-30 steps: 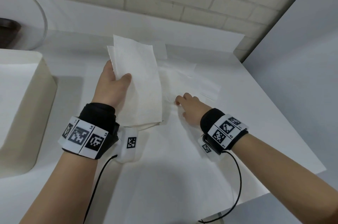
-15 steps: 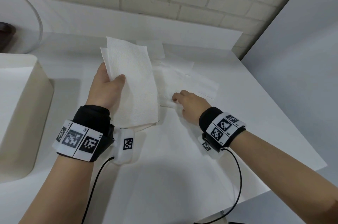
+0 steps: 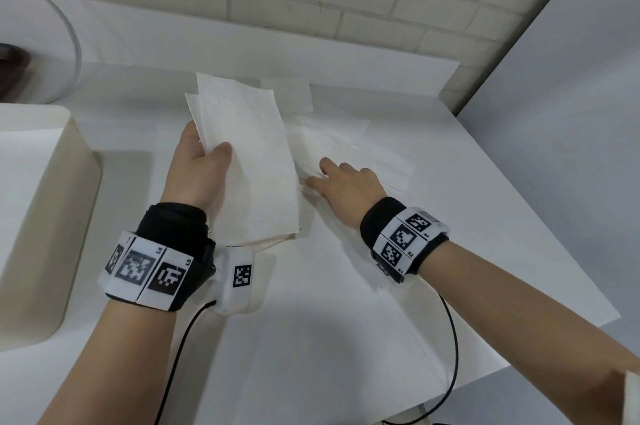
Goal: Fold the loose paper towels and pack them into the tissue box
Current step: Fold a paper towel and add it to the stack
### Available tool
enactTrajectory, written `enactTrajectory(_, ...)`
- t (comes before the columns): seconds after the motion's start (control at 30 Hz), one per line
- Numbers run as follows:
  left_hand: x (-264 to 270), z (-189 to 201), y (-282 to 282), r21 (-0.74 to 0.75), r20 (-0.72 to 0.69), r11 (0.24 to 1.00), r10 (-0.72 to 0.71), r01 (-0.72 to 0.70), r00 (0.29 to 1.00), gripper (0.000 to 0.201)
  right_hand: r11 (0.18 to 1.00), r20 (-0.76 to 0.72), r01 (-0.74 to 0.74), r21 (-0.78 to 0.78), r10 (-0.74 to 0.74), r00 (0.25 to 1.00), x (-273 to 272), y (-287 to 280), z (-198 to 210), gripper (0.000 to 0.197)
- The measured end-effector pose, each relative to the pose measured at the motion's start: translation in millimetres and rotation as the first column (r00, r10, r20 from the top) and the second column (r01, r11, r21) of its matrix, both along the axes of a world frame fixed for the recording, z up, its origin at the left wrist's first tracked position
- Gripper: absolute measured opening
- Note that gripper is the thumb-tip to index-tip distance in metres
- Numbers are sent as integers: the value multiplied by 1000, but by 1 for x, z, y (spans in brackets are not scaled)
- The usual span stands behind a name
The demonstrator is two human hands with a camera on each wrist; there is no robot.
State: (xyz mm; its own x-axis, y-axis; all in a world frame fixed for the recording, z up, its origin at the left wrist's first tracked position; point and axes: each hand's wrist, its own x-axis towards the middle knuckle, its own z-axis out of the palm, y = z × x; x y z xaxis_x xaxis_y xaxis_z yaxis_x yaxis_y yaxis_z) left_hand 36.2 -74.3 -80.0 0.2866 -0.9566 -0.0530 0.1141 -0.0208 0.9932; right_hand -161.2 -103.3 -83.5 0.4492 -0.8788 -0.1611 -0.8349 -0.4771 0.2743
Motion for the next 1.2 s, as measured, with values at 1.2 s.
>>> enactTrajectory(1.2, -6, 11, 23, 49, -119, 999, -13, 19, 993, 26, 846, 840, -131, 516, -470, 271, 39, 23, 36, 70)
